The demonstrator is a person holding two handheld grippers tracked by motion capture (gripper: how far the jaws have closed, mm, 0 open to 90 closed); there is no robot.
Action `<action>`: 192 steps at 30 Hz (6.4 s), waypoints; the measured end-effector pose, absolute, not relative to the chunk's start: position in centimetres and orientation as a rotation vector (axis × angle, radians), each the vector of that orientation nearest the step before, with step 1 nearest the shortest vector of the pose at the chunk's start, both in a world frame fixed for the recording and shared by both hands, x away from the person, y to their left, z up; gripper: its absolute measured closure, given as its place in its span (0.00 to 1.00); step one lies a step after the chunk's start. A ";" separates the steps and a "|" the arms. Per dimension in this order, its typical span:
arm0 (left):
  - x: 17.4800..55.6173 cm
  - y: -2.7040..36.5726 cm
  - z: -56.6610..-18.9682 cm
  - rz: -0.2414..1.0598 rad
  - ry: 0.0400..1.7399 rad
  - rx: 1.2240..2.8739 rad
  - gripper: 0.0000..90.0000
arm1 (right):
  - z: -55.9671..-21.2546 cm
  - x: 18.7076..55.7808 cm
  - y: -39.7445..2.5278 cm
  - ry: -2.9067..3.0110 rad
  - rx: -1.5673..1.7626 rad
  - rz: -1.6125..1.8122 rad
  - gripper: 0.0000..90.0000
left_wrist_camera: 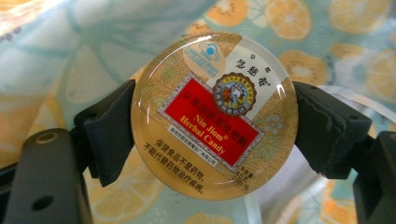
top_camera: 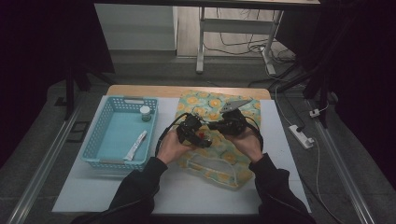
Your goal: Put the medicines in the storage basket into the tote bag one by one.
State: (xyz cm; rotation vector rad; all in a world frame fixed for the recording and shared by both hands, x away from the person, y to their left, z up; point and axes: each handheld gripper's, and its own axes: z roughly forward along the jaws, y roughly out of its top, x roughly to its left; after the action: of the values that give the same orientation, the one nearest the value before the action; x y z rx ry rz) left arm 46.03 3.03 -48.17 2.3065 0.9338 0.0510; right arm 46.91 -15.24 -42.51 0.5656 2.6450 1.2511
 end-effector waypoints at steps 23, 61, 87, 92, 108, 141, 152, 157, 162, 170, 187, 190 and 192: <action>48.9 2.9 -50.5 0.140 1.058 2.295 0.22 | -43.3 46.9 -14.7 2.669 0.553 1.220 1.00; 45.4 4.7 -48.3 0.108 0.963 2.239 0.06 | -43.5 47.2 -15.0 2.672 0.578 1.230 1.00; 41.0 8.5 -46.5 0.079 0.897 2.191 0.00 | -43.5 47.1 -15.0 2.675 0.574 1.226 1.00; 40.7 9.8 -46.3 0.070 0.908 2.168 0.00 | -43.5 47.1 -15.0 2.677 0.571 1.225 1.00; 40.5 15.2 -46.1 0.097 1.009 2.111 0.00 | -43.8 47.1 -15.0 2.679 0.575 1.216 1.00; 41.9 24.8 -48.1 0.241 1.333 2.165 0.00 | -43.8 47.3 -15.1 2.678 0.580 1.215 1.00; 42.9 24.1 -50.4 0.158 1.368 2.293 0.00 | -43.8 47.2 -15.1 2.681 0.575 1.215 1.00; 43.2 23.9 -51.1 0.127 1.418 2.334 0.00 | -43.8 47.1 -15.0 2.682 0.570 1.217 1.00; 43.2 23.6 -51.5 0.129 1.440 2.388 0.07 | -43.8 47.1 -15.0 2.683 0.572 1.215 1.00; 43.1 23.2 -51.4 0.099 1.395 2.409 0.48 | -43.7 47.1 -15.0 2.679 0.564 1.223 1.00; 43.1 23.3 -51.1 0.085 1.416 2.392 0.80 | -43.6 47.0 -15.0 2.674 0.554 1.224 1.00; 43.0 23.3 -50.9 0.084 1.401 2.371 0.80 | -43.5 47.0 -15.0 2.673 0.554 1.222 1.00; 42.9 23.4 -50.7 0.089 1.391 2.349 0.80 | -43.5 47.0 -15.0 2.673 0.553 1.224 1.00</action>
State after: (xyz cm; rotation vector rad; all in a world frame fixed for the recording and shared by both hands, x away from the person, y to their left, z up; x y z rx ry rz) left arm 42.87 23.42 -50.70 2.3494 1.3911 0.0886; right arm 46.96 -15.03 -43.50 0.5530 2.6735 1.2237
